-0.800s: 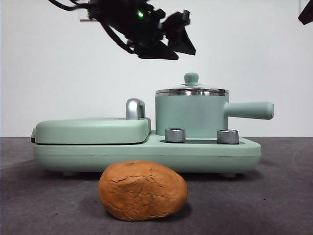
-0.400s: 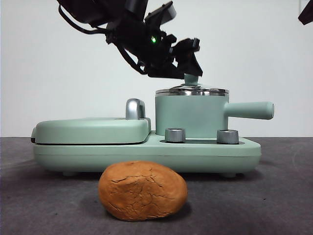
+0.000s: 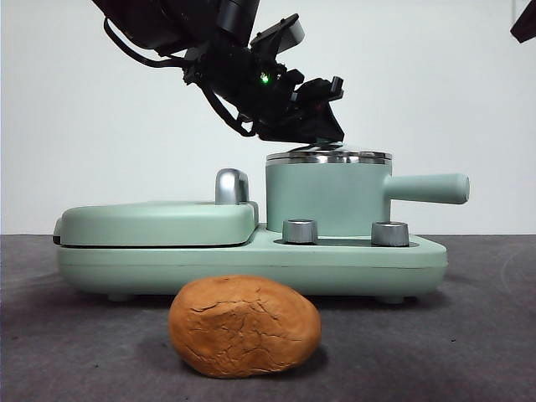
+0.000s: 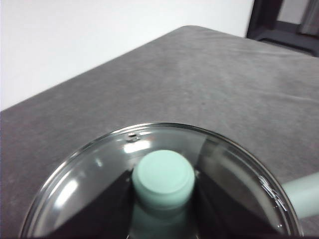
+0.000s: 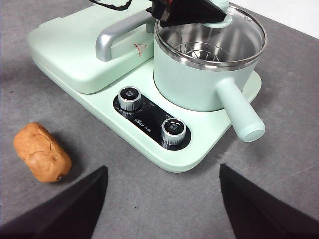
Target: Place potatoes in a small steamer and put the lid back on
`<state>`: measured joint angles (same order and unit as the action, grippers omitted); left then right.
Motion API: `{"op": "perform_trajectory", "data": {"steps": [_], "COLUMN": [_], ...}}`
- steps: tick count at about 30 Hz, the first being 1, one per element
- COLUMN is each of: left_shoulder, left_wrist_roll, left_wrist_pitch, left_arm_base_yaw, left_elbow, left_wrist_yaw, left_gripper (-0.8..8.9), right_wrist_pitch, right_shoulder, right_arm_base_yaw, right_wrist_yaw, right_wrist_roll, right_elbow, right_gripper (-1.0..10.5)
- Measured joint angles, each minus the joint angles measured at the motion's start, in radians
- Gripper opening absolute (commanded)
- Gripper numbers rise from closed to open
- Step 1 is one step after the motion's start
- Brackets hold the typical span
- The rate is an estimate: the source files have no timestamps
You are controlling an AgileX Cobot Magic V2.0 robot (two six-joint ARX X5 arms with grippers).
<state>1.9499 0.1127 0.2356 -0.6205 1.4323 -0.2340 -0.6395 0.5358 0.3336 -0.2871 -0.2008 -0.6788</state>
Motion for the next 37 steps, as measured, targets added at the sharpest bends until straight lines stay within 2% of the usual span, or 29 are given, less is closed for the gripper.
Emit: {"op": "perform_trajectory", "data": {"steps": [8,15,22,27,32,37], "left_shoulder": [0.001,0.001,-0.073,-0.208,-0.338,-0.406], "left_wrist_roll": [0.006,0.005,0.004,-0.007,-0.013,-0.013], "left_wrist_pitch": [0.010,0.082,0.018,-0.133,-0.415,-0.661], "left_arm_base_yaw": [-0.002,-0.002,0.004,0.016,0.038,0.062], "left_elbow": [0.001,0.001,0.001,0.007,0.018,0.018], "left_wrist_yaw": [0.002,0.008,0.011,0.011,0.011,0.013], "left_gripper": [0.06,0.06,0.07,0.07,0.09,0.10], "right_wrist_pitch": [0.000,0.000,-0.001,-0.001,-0.002,-0.009], "right_shoulder": [0.000,0.000,0.000,0.000,0.000,0.018], "right_arm_base_yaw": [0.000,0.000,0.000,0.000,0.000,0.000], "right_wrist_yaw": [0.000,0.000,0.000,0.000,-0.002,-0.073], "right_wrist_roll": [0.001,0.019,0.023,0.024,0.023,0.014], "right_elbow": [0.000,0.000,0.000,0.000,0.000,0.000], "right_gripper": [3.5,3.5,3.5,3.5,3.5,3.6]}}
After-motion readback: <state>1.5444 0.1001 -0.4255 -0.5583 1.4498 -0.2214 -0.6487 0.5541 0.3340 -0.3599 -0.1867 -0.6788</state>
